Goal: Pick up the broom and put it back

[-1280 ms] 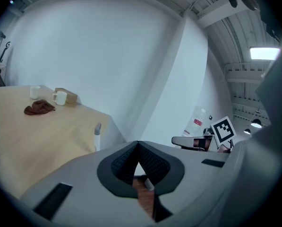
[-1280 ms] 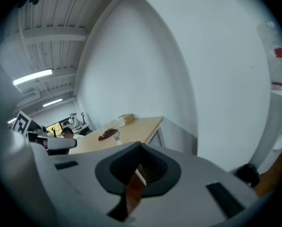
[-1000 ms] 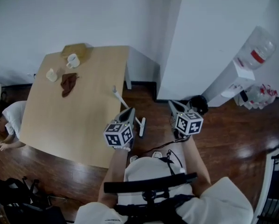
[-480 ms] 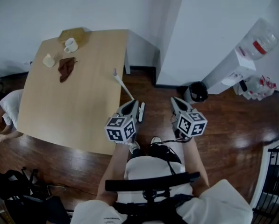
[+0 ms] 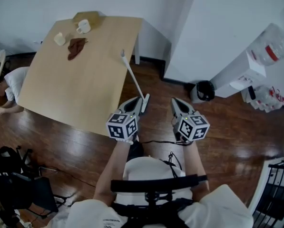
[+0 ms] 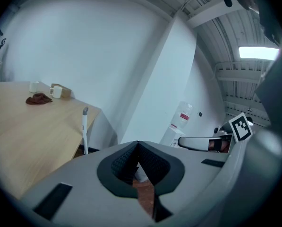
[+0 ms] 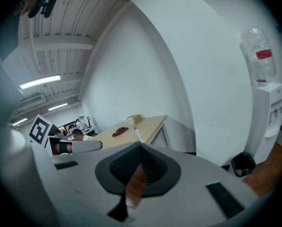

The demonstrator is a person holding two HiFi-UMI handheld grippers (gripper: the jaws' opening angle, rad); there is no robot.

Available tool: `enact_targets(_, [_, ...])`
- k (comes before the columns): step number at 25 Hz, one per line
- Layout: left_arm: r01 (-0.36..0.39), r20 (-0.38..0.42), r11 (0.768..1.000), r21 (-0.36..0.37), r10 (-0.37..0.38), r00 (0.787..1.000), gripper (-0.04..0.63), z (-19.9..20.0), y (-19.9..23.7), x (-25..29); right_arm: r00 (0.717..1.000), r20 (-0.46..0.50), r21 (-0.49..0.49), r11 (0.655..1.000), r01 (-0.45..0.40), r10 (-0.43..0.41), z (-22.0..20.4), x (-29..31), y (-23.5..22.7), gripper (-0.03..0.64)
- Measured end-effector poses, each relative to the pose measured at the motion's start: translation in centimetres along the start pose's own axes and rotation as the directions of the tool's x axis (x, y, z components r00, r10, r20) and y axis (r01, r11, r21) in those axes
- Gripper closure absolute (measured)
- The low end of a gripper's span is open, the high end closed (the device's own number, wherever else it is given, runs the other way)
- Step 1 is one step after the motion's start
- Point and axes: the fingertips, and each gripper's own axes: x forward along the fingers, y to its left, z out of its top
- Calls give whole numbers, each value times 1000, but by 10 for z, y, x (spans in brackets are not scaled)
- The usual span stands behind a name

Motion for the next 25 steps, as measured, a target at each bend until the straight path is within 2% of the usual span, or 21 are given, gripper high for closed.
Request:
enact_targets(6, [-32,-19,999,22,33,999,606,-66,-82,-37,999,-7,3,999,-44,44,-43,-91,-8,607])
enact_targets(11, [-85,-31,996,32,86,996,606,-110,-137,-75,997,4,74,994,-77,77,-71,-159,-18,606])
enact_targets(18, [-103,-26,993,50,105,994,606,-127,-168,-120,992,-4,48,991,-122,122,-92,-200,15,606])
enact_targets(25, [-56,-24,996,63,57,998,606,-124,-177,-129,996,6,70,994,-89,89,-100,-221,22,606])
